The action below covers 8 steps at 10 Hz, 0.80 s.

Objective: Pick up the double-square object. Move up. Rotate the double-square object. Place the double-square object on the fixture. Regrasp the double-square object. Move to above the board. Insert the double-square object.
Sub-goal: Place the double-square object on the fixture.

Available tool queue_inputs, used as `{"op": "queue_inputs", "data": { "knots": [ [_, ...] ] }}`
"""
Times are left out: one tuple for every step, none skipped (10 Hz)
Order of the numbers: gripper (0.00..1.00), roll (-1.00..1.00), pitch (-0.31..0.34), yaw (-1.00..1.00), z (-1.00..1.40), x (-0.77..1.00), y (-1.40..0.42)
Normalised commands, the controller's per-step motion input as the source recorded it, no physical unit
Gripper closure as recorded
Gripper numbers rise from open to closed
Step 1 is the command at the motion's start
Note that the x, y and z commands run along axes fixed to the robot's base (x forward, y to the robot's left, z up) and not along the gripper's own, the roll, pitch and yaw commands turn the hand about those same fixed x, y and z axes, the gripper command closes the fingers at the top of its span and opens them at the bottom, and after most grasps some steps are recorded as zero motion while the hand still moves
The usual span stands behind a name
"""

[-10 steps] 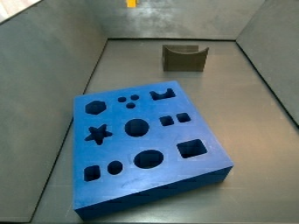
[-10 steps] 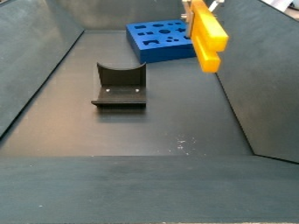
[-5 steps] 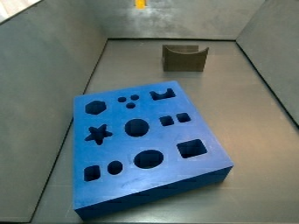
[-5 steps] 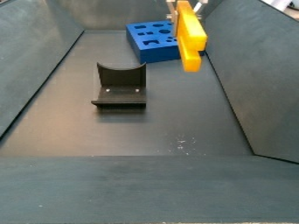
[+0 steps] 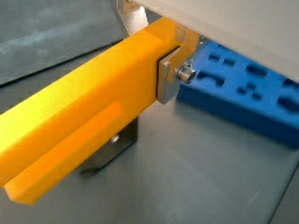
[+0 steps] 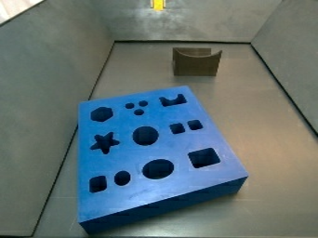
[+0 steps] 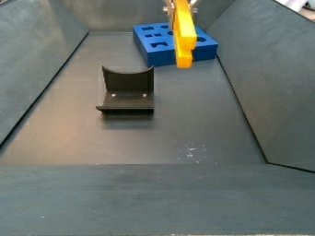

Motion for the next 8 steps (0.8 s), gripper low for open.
{"op": "queue_inputs", "data": {
  "knots": [
    [1.00, -1.00, 0.033, -0.03, 0.03, 1.00, -0.29],
    [1.00, -1.00, 0.041, -0.04, 0.02, 1.00, -0.23],
    [1.00, -1.00, 0.047, -0.04, 0.01, 1.00, -0.17],
    [1.00, -1.00, 0.052, -0.05, 0.00, 1.00, -0.13],
    [1.00, -1.00, 0.059, -0.05, -0.01, 1.00, -0.08],
    [1.00, -1.00, 0.062, -0.06, -0.01, 1.00, -0.06],
    [1.00, -1.00, 0.067, -0.07, -0.02, 1.00, -0.03],
    [1.00, -1.00, 0.069, -0.08, -0.02, 1.00, -0.01]
  ]
}}
